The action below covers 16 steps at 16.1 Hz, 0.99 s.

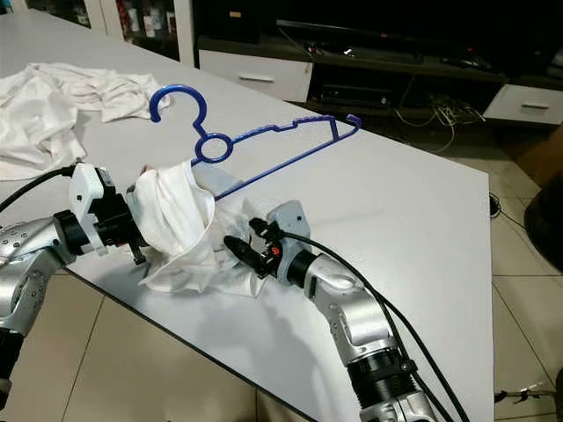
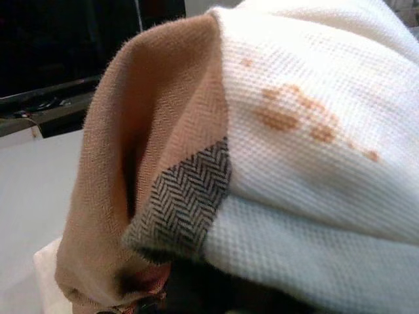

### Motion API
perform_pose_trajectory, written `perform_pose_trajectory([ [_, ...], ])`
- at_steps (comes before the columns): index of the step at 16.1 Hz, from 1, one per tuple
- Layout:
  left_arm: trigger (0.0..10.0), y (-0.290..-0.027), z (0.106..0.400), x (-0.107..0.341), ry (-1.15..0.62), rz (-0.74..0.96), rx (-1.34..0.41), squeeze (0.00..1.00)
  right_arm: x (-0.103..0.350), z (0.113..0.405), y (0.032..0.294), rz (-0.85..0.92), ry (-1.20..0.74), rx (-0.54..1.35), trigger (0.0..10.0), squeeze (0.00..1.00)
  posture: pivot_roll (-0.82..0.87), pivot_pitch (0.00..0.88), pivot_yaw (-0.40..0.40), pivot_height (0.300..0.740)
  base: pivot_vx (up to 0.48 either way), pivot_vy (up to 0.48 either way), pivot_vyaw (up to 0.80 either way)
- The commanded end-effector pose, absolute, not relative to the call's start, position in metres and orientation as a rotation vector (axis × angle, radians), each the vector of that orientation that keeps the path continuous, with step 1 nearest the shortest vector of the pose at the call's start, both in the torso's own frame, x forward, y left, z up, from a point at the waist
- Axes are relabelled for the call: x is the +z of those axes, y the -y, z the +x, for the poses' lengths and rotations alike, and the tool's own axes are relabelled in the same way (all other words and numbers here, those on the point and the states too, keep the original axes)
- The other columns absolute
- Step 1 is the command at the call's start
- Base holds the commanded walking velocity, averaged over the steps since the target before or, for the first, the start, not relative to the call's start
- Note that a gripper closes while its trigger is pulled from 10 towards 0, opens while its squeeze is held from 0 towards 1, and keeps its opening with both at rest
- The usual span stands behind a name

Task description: Hang hanger

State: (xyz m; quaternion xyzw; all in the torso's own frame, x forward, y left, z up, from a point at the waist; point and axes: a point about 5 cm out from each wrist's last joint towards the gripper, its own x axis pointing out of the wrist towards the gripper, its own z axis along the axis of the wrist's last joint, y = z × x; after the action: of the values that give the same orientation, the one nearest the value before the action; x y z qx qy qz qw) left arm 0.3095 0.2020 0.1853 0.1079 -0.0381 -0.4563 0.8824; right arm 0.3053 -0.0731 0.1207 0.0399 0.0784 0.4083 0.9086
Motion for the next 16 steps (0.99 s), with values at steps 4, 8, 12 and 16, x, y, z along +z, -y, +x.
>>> perform_pose_trajectory([
  [4, 0.0, -0.199, 0.306, 0.185, 0.091, 0.228, -0.966, 0.0, 0.122, 0.301, 0.082, 0.129, -0.17, 0.858, 10.0, 0.0, 0.05, 0.055, -0.079, 0.74, 0.0, 0.0, 0.0],
  [8, 0.0, -0.197, 0.308, 0.186, 0.095, 0.227, -0.972, 0.0, 0.108, 0.297, 0.056, 0.119, -0.227, 0.908, 10.0, 0.0, 0.05, 0.054, -0.076, 0.74, 0.0, 0.0, 0.0],
  [12, 0.0, -0.196, 0.308, 0.187, 0.097, 0.228, -0.974, 0.0, 0.101, 0.298, 0.044, 0.083, -0.262, 0.924, 10.0, 0.0, 0.06, 0.054, -0.077, 0.74, 0.0, 0.0, 0.0],
  [16, 0.0, -0.197, 0.306, 0.185, 0.095, 0.225, -0.968, 0.0, 0.1, 0.311, 0.054, 0.128, -0.254, 0.81, 0.0, 0.0, 0.06, 0.054, -0.08, 0.74, 0.0, 0.0, 0.0],
])
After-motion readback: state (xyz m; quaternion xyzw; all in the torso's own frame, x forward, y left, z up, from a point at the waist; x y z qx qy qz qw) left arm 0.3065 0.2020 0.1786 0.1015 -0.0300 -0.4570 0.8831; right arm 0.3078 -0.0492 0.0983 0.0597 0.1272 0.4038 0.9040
